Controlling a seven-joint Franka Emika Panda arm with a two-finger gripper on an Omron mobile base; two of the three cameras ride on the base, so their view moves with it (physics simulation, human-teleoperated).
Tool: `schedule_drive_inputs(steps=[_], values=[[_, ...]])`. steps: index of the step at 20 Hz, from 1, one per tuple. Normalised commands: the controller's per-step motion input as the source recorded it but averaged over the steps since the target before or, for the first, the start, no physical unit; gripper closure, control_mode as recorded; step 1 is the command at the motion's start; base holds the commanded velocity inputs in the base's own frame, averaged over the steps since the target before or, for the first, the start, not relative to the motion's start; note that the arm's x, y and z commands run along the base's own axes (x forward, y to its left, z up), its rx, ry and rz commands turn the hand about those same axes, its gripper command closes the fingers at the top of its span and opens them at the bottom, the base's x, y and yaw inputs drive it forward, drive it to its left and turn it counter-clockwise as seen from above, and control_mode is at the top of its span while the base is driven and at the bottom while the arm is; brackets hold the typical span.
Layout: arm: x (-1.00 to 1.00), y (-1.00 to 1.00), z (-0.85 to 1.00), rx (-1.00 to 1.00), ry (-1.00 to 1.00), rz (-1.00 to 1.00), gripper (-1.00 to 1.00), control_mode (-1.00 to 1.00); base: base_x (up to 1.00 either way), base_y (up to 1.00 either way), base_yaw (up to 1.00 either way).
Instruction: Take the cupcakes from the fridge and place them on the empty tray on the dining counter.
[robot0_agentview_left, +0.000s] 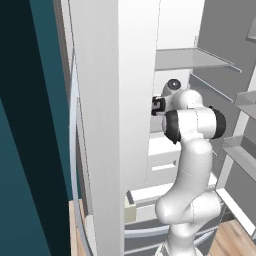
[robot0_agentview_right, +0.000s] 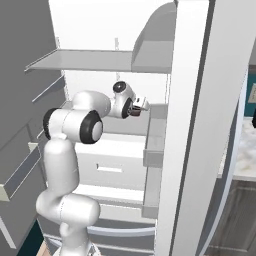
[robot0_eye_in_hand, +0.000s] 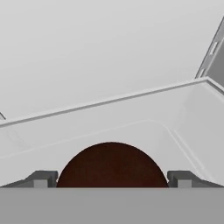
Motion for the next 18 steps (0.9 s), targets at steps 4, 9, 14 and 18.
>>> schedule_drive_inputs(steps=[4,9,14,18], values=[[-0.87,0.02,-0.01,0.0,-0.22,0.0,1.0,-1.0,0.0,0.0,0.0],[-1.0,0.07,0.0,0.0,-0.2,0.0,1.0,-1.0,0.0,0.0,0.0],[-0.99,0.17,0.4,0.0,-0.07,0.02,1.0,-1.0,0.0,0.0,0.0],[-0.99,0.11,0.91,0.0,0.0,0.06,1.0,-1.0,0.0,0.0,0.0]])
